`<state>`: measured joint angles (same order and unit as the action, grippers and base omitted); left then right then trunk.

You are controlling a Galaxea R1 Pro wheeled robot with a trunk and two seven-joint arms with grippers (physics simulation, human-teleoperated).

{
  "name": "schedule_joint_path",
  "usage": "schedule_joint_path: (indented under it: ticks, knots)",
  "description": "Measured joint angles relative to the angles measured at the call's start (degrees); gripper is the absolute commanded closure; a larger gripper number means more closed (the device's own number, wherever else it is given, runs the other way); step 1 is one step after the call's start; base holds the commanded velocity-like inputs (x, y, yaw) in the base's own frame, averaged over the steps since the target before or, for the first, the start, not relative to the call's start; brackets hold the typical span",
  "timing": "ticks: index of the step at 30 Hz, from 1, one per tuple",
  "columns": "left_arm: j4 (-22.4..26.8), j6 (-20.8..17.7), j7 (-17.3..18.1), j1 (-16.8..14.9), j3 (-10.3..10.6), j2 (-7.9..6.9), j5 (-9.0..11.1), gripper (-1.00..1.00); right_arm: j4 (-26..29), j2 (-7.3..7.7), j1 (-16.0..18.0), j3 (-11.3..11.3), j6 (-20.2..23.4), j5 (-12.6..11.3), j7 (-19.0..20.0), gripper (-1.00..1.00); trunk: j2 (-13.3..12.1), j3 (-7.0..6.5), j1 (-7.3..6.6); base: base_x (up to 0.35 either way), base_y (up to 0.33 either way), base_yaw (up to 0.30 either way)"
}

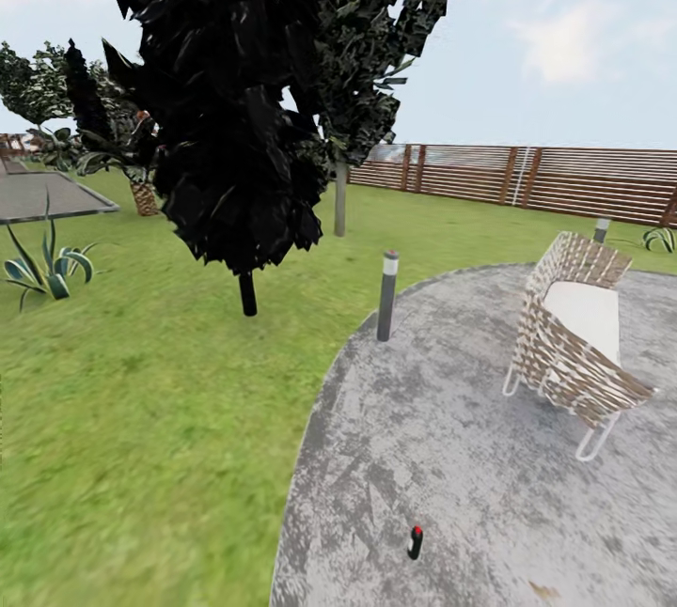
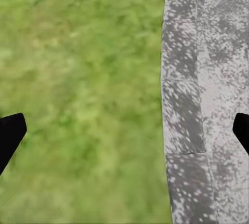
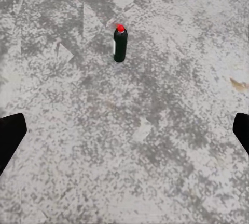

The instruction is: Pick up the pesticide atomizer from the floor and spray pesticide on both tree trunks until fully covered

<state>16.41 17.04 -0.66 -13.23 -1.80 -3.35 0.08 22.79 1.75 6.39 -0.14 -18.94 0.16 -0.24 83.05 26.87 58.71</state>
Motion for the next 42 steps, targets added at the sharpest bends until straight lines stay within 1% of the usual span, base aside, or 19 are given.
schedule_joint_path:
  ticks: [23, 28, 42]
  knots:
    - [0.0, 0.0, 0.0, 0.0, 0.0, 0.00, 0.0, -1.00, 0.0, 0.00, 0.0, -0.1, 0.0, 0.0, 0.0, -1.00, 0.0, 0.00, 0.00, 0.169, 0.310, -0.006]
    - [0.0, 0.0, 0.0, 0.0, 0.0, 0.00, 0.0, -1.00, 0.0, 0.01, 0.0, -0.1, 0.0, 0.0, 0.0, -1.00, 0.0, 0.00, 0.00, 0.169, 0.310, -0.169]
    - [0.0, 0.0, 0.0, 0.0, 0.0, 0.01, -0.1, -1.00, 0.0, 0.01, 0.0, -0.1, 0.1, 0.0, 0.0, -1.00, 0.0, 0.00, 0.00, 0.173, 0.309, -0.261]
